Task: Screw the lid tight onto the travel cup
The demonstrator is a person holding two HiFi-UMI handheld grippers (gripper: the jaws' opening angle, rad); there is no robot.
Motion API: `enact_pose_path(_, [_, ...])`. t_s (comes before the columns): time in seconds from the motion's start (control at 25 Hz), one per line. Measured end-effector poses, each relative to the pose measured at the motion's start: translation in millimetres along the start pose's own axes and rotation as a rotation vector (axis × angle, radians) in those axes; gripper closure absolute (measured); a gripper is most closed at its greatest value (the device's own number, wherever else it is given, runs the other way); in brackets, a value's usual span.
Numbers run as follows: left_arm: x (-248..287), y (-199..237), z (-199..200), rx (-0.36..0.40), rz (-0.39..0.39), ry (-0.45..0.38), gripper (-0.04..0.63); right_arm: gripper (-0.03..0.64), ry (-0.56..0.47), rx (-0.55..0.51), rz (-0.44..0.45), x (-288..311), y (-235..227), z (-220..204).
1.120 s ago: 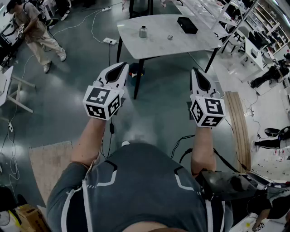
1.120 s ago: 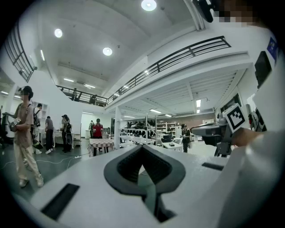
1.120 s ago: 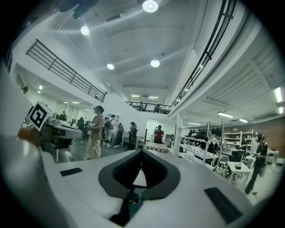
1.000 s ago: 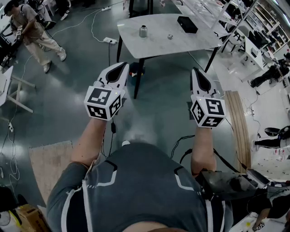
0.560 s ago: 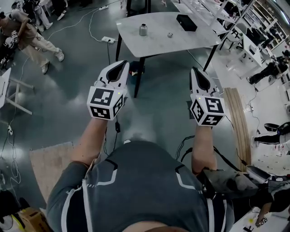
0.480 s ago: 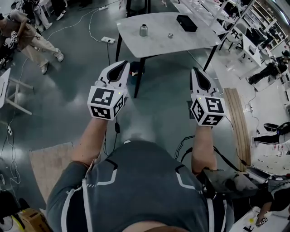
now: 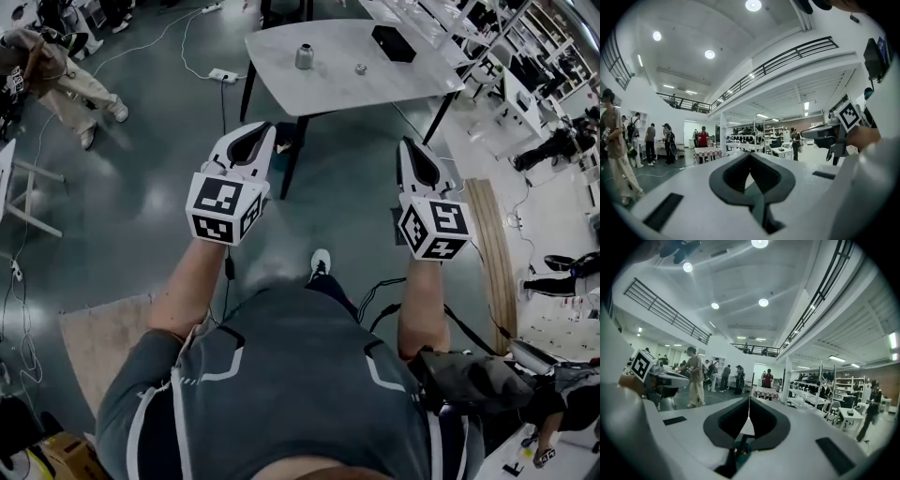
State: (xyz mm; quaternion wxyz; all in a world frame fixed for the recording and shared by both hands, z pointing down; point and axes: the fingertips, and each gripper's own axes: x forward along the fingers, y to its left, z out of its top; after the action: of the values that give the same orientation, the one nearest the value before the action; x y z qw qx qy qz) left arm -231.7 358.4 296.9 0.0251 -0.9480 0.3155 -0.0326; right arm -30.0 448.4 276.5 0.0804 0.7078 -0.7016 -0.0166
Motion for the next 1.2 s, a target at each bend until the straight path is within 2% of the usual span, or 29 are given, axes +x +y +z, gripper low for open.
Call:
enact_pose_path(0.12, [14,13,-7,-0.001,0.015,0.015,0.586,0.588,-0.010,0.004,0.001,21,-10,-1])
enact_pose_path(0.52, [106,67,-20,0.014,0.125,0.053,0.586,0.588,-0.046,-0.006,0.114,144,-63,-7])
enact_pose_path(0.84, [191,100,-4,0.029,0.193,0.075,0.586,0.588,-0.036,-0.011,0.183,230,-122,-6])
enact_pose_path(1.2, [279,104,6,-0.003,0.196,0.065,0.586,0.588,-0.016,0.021,0.220,288,-188,-17])
